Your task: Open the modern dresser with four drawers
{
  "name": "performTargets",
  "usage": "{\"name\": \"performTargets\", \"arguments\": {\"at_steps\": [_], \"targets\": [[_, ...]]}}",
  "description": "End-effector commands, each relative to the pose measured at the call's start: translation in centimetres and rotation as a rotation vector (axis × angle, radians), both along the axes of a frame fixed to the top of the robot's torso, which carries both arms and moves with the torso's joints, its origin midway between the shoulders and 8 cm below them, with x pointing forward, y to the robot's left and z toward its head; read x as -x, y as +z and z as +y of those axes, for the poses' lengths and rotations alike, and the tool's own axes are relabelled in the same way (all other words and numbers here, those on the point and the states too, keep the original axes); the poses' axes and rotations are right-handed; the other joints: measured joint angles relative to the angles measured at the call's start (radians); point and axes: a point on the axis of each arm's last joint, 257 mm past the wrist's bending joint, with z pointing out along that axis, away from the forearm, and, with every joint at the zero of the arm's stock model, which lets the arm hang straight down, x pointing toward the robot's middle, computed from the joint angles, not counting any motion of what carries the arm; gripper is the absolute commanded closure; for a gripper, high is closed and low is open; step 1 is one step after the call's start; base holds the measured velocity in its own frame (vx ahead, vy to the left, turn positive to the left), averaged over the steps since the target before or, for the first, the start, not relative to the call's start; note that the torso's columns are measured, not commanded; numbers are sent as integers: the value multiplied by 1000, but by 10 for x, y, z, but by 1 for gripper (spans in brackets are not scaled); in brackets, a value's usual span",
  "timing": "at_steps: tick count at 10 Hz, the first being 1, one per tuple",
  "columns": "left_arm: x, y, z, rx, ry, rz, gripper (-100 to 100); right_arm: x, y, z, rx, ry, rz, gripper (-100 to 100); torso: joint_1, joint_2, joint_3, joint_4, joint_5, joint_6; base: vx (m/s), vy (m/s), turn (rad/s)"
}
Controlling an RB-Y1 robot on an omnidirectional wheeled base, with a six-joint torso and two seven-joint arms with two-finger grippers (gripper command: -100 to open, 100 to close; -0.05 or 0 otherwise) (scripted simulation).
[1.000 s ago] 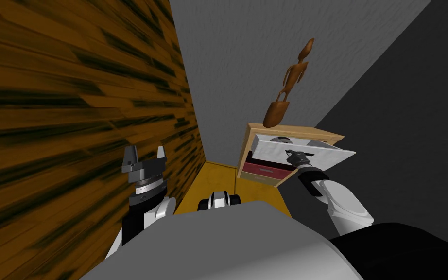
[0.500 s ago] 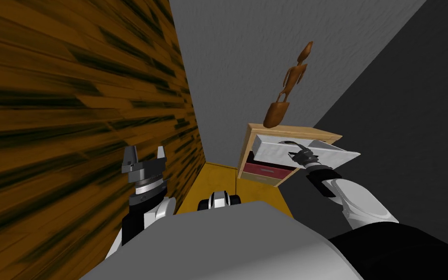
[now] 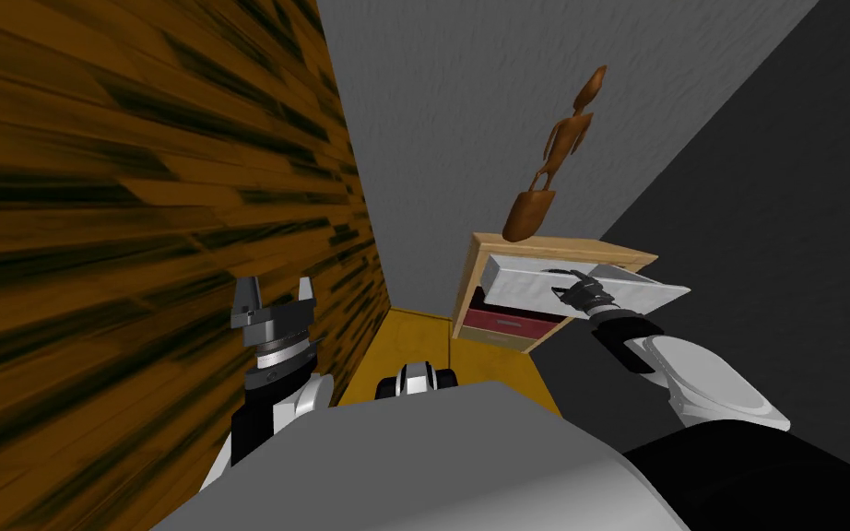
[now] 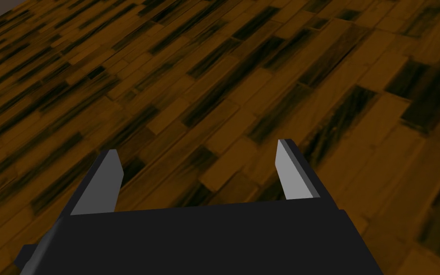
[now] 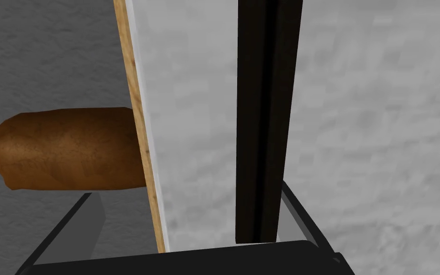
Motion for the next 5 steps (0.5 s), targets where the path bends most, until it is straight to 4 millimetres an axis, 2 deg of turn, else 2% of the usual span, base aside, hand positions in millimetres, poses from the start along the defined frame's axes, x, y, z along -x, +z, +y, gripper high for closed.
{"name": "performTargets", "arguments": {"at_steps": [1,5], "targets": [[0,0,0,0,0,0,0,0,-2,0,-2,-1,2,0,-1,-1,0,0,-1,0,0,0,0],[0,0,0,0,0,0,0,1,-6,-1,-6,-2,9,0,-3,-3,-2,-2,-3,0,0,0,0]]}}
